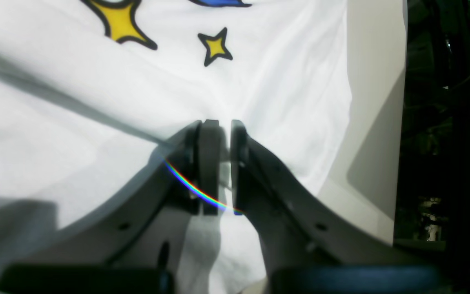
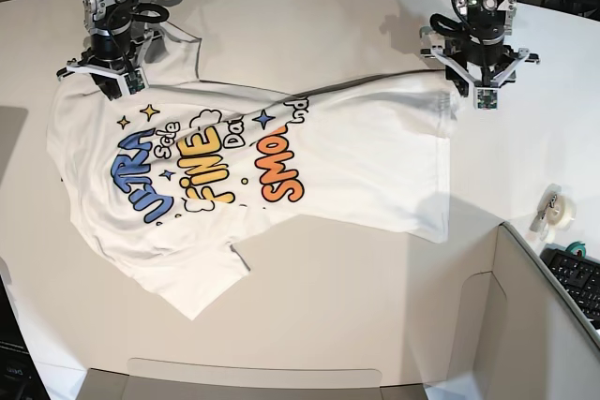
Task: Layout the t-shirt on the table in an organized manner, then fold the t-shirt properly
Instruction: 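Release the shirt with the right gripper and move it over the shirt front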
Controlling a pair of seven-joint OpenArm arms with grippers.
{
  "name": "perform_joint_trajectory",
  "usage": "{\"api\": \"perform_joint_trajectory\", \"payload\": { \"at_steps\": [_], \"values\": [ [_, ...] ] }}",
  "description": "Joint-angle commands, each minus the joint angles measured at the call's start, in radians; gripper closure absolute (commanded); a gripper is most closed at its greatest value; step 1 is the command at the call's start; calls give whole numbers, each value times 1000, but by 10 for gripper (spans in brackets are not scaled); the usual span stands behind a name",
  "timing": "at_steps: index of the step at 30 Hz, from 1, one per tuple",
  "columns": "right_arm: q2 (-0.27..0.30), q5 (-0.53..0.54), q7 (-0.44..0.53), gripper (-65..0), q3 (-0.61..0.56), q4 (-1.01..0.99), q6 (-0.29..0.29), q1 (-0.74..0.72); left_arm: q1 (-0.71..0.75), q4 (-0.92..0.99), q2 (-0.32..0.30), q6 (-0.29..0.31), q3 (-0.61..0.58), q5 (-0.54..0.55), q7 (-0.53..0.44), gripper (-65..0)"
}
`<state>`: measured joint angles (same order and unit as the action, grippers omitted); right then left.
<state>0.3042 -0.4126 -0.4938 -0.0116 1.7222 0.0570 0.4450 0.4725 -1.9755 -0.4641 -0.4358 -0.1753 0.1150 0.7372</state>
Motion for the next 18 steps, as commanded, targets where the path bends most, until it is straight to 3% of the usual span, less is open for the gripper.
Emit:
{"api": "perform_joint_trajectory", "payload": {
  "at_steps": [1,7,10,12,18],
  "values": [
    [8,13,-24,-52,0,14,27,4,16,-43,-14,-2,10,-16,-12,-211],
    [-1,13,-24,-52,-1,141,27,11,41,-107,8,1,-22,-13,-9,-220],
    [-1,14,-24,-52,-40,193,27,4,41,-107,54,1,-30,-7,-6,-280],
    [-3,14,-24,-53,-67,229,27,4,41,-107,71,2,-30,35,-6,-317],
    [-12,13,-30,-53,-227,266,27,-47,22,-107,71,2,-22,180,-8,-316]
  ]
}}
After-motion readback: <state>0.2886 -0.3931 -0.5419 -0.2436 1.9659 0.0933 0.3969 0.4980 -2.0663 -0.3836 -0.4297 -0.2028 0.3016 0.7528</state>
